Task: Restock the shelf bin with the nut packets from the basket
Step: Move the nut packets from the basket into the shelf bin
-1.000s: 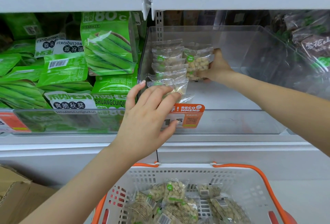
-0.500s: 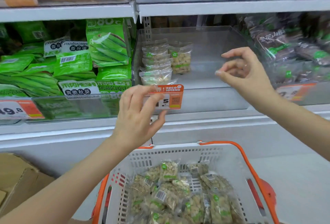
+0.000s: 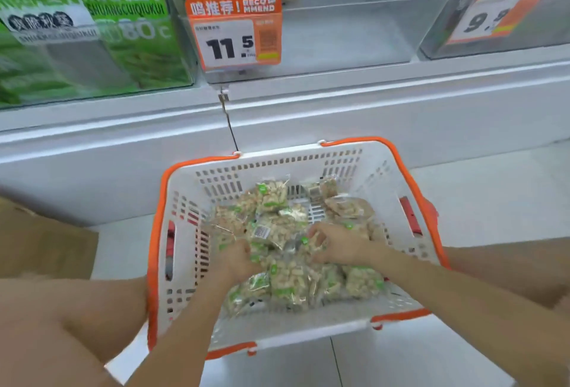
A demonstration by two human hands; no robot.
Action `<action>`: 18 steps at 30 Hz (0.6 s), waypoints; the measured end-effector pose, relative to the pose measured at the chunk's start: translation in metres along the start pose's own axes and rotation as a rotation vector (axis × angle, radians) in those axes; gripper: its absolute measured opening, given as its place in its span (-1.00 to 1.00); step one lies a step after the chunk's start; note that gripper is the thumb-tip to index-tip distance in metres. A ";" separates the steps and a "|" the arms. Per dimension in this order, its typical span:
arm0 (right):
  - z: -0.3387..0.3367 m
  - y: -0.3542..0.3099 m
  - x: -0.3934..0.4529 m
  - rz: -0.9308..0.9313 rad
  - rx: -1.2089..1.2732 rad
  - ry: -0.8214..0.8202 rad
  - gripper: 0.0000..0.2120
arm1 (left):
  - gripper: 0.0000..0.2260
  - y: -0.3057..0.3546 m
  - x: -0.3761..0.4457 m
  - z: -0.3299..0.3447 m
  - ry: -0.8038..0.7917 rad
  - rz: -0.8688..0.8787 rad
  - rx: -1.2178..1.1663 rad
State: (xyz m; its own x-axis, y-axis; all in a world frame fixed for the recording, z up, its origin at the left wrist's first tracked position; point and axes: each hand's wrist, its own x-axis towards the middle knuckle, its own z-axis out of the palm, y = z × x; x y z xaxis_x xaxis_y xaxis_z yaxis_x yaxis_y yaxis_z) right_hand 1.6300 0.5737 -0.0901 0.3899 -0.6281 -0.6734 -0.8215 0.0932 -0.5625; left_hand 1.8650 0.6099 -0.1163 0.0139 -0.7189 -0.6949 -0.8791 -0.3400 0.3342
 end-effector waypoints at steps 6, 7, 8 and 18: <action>0.059 -0.002 0.028 0.123 0.074 0.038 -0.51 | -0.61 -0.012 0.016 0.023 0.018 -0.048 -0.198; 0.063 -0.002 0.032 0.135 0.060 0.074 -0.56 | -0.63 -0.013 0.017 0.025 0.019 -0.072 -0.283; 0.066 0.000 0.035 0.144 0.058 0.097 -0.63 | -0.61 -0.015 0.018 0.027 0.014 -0.108 -0.356; 0.042 0.004 0.031 0.134 0.569 0.123 -0.82 | -0.86 -0.017 0.016 0.027 -0.036 -0.115 -0.441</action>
State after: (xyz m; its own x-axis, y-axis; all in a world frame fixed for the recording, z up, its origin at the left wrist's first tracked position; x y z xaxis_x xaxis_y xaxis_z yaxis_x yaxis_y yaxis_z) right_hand 1.6560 0.5870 -0.1329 0.2193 -0.6640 -0.7149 -0.4952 0.5556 -0.6679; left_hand 1.8676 0.6206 -0.1497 0.0763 -0.6425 -0.7625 -0.5860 -0.6476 0.4870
